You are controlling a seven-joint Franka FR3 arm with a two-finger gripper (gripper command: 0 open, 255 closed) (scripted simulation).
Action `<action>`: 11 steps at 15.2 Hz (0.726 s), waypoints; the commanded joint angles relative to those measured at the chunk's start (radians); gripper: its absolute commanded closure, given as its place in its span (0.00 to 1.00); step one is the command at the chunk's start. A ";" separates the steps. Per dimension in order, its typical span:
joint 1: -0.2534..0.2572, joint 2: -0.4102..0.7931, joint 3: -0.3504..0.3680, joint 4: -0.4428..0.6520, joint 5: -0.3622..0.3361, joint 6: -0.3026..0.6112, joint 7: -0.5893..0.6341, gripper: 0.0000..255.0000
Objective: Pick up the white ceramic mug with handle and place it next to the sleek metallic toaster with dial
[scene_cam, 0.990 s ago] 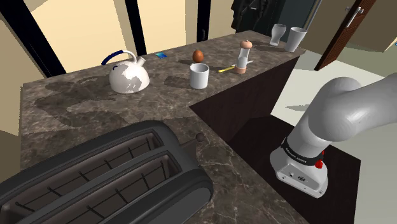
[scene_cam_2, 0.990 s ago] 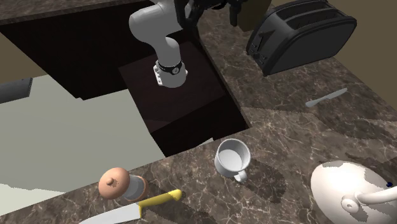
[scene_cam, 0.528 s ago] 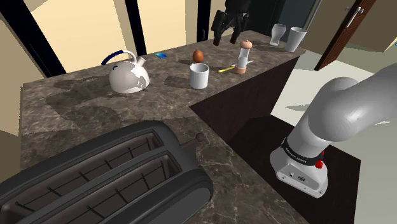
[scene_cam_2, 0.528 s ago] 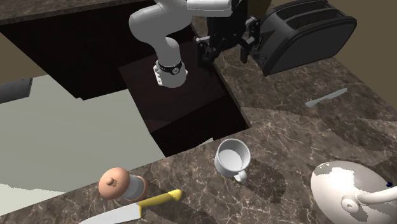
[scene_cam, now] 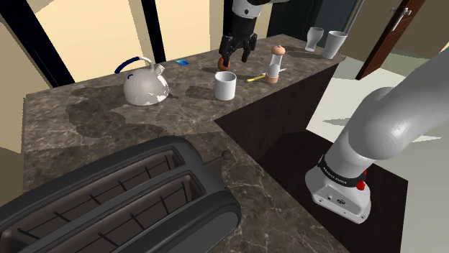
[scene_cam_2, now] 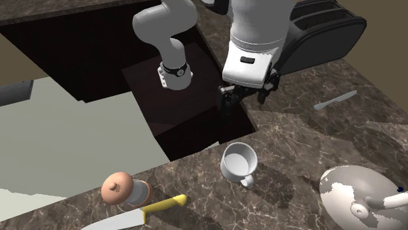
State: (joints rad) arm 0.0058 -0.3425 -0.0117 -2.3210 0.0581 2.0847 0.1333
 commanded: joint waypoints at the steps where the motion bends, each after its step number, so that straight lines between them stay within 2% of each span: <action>1: -0.002 0.069 0.007 0.015 -0.012 0.050 0.010 0.00; 9: -0.008 0.370 0.017 0.146 -0.077 0.201 0.054 0.00; 11: -0.008 0.393 0.016 0.150 -0.081 0.219 0.057 0.00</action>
State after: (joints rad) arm -0.0018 0.0328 0.0054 -2.1739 -0.0196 2.2893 0.1889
